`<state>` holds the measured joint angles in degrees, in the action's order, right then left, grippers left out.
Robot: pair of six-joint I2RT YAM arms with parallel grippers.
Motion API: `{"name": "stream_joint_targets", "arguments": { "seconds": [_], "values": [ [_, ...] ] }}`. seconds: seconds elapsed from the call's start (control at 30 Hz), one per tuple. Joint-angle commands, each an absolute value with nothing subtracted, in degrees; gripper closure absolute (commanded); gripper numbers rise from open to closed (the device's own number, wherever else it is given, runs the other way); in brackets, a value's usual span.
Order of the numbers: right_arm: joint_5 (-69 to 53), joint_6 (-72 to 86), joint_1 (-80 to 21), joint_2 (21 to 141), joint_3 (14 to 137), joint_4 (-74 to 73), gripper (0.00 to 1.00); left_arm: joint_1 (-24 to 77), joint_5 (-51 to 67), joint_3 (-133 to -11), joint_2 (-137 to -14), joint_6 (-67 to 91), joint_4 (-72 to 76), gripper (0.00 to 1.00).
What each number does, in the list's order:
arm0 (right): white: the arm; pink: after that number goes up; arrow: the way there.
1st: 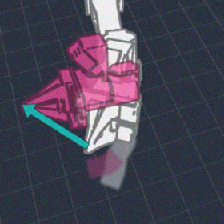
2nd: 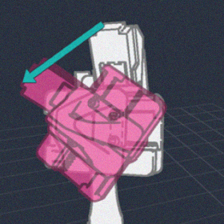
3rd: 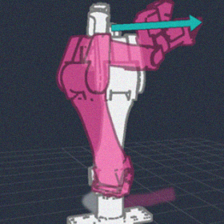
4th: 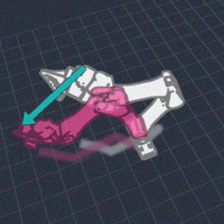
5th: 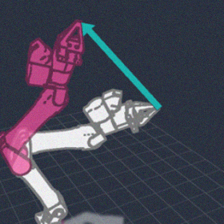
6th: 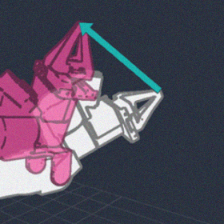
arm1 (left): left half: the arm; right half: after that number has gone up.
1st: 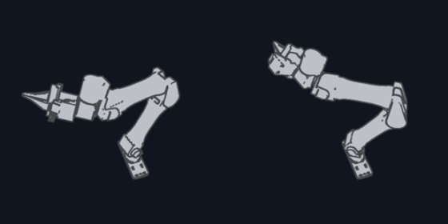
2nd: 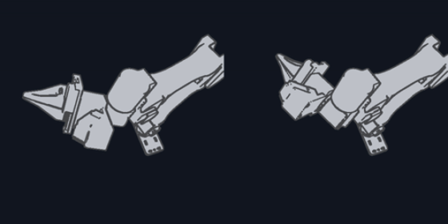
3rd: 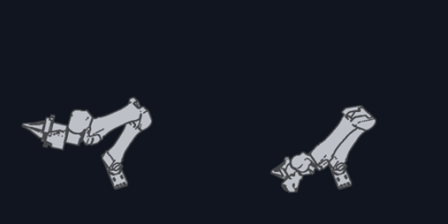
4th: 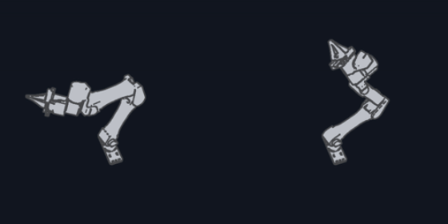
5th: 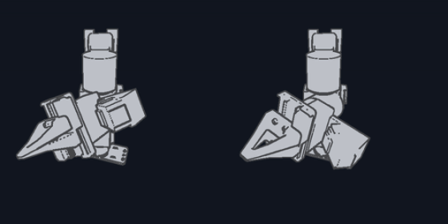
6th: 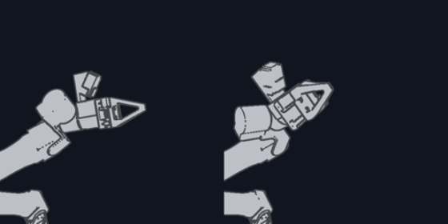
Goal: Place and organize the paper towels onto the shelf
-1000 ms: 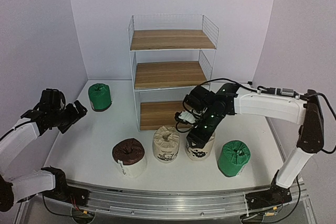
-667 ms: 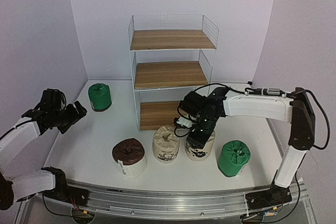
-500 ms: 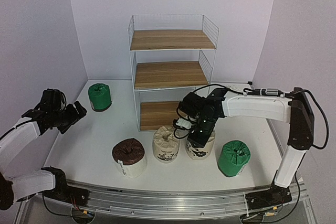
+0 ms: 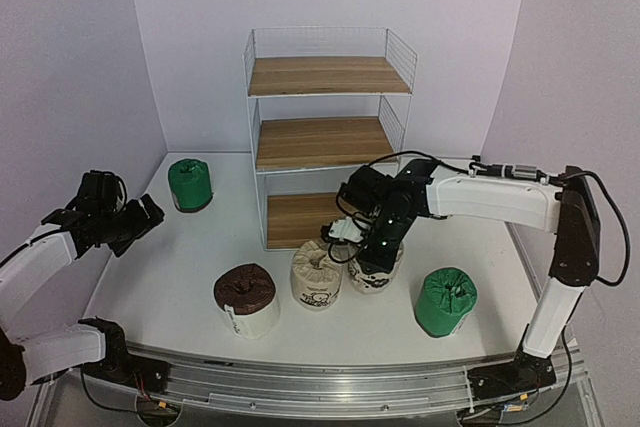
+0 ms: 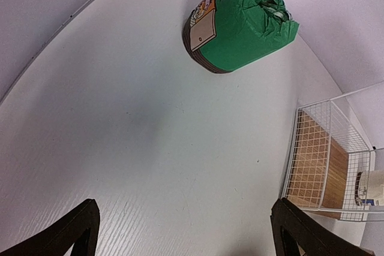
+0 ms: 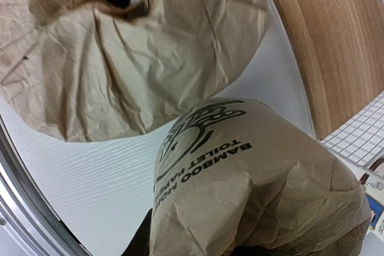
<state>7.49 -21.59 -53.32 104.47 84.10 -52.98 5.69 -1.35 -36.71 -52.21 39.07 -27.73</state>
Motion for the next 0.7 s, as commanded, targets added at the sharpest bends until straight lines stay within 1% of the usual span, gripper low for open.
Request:
{"name": "stream_joint_targets", "arguments": {
  "seconds": [0.0, 0.17, 0.37, 0.67],
  "values": [
    [8.1, -29.8, -53.5, 104.2, 89.8, -51.2, 0.82, 5.8, -3.1, -37.8, -52.3, 39.2, -29.0, 0.00],
    [11.7, -34.3, -53.3, 108.7, 94.7, -48.3, 0.82, 5.8, -3.6, -37.9, -52.2, 39.2, -29.5, 0.00],
    [9.9, -37.7, -50.9, 112.0, 99.0, -45.7, 0.82, 5.8, -4.2, -37.9, -51.7, 39.3, -30.1, 0.00],
    [10.8, -44.2, -47.9, 115.1, 100.7, -43.4, 0.79, 5.8, -4.6, -38.3, -52.1, 39.3, -30.2, 0.00]
  ]
}}
